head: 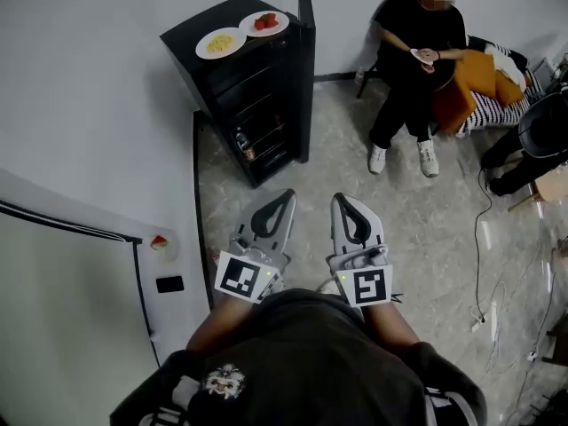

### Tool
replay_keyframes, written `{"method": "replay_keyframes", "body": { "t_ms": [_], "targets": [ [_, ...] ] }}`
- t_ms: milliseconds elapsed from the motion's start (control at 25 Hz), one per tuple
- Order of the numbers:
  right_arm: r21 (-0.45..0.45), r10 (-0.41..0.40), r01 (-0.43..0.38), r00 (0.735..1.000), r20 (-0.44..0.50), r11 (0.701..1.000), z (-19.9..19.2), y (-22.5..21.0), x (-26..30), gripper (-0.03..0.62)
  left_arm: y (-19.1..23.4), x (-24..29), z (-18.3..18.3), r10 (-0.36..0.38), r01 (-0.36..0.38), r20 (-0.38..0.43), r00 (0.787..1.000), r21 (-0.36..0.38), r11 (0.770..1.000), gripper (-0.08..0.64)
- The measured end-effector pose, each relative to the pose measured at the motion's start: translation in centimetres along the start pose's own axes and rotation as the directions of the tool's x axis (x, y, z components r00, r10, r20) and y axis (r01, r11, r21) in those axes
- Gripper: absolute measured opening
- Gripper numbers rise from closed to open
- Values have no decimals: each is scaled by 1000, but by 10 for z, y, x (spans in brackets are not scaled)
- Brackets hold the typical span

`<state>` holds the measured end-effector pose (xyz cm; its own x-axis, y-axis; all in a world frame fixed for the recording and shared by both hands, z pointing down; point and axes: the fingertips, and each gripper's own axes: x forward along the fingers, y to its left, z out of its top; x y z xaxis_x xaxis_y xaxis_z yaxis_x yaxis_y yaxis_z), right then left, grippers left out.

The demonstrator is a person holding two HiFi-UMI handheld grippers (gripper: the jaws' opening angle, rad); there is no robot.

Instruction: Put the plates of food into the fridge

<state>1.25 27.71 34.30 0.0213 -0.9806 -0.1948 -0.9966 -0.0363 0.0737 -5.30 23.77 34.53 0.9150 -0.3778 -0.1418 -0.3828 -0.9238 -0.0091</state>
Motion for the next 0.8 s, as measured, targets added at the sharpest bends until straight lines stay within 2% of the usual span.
{"method": "replay_keyframes", "body": {
  "t_ms": [400,480,560,600,680,800],
  "targets": [
    [105,38,-36,999,-21,994,-8,24,29,25,42,-21,1,43,-42,10,999,-28,999,23],
    [196,39,-30,998,-41,980,-16,28,36,25,53,-26,2,43,-42,14,999,-30,999,23],
    [306,29,-15,999,-41,952,-21,33,45,25,65,-30,3,40,-40,17,999,-32,999,23],
    [334,20,-5,999,-43,943,-24,35,50,25,71,-33,3,39,-38,17,999,-34,999,23],
    [324,3,14,999,-53,946,-26,43,57,25,84,-39,3,36,-36,16,999,-37,999,23],
    [206,-16,26,999,-51,978,-22,56,64,25,102,-47,1,37,-37,11,999,-44,998,23]
  ]
}}
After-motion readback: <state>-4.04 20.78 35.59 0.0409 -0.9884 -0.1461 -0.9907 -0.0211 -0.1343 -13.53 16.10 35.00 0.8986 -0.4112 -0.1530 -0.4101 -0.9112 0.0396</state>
